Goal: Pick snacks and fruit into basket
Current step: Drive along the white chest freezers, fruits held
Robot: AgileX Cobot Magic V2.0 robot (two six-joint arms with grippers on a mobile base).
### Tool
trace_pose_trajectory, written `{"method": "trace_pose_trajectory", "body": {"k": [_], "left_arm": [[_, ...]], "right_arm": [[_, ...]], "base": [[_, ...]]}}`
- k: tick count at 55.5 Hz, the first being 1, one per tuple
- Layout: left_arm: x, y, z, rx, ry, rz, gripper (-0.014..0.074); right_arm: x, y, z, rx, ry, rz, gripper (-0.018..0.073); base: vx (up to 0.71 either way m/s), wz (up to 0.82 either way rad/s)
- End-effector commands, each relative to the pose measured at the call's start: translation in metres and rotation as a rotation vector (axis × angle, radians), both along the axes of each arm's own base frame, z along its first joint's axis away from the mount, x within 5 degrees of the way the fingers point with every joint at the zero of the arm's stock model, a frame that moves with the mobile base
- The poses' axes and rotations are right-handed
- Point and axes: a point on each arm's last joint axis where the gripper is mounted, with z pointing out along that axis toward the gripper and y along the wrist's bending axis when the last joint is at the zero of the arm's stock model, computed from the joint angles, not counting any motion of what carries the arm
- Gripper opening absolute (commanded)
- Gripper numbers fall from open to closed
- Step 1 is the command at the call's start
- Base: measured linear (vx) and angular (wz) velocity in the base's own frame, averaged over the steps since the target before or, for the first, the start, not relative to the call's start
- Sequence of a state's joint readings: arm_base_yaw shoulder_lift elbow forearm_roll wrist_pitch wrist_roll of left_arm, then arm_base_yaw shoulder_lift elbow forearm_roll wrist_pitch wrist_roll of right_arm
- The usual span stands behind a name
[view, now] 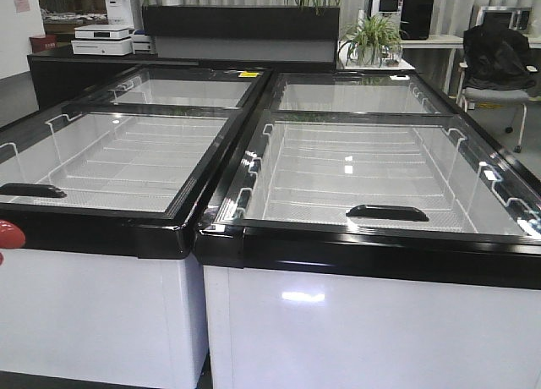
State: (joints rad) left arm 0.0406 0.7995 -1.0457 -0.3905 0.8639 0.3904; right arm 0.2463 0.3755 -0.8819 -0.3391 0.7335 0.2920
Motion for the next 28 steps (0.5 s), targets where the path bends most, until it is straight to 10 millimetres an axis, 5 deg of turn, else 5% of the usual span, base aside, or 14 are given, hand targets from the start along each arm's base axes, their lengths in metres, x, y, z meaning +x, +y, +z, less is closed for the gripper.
{"method": "trace_pose_trajectory", "body": {"k": [1, 28], "left_arm": [[-0.0071, -0.0009, 0.0164, -0.032, -0.105, 0.009, -0.0003], [-0.009, -0.0018, 0.0143, -0.03, -0.078, -0.003, -0.0003]], "right_arm": [[-0.0058, -0.0012, 0.0127, -0.018, -0.094, 0.002, -0.0004], [-0.0116, -0.0035, 0.0119, -0.019, -0.099, -0.006, -0.0004]], "base": [[0.24, -0.11], [0.22, -0.08]]}}
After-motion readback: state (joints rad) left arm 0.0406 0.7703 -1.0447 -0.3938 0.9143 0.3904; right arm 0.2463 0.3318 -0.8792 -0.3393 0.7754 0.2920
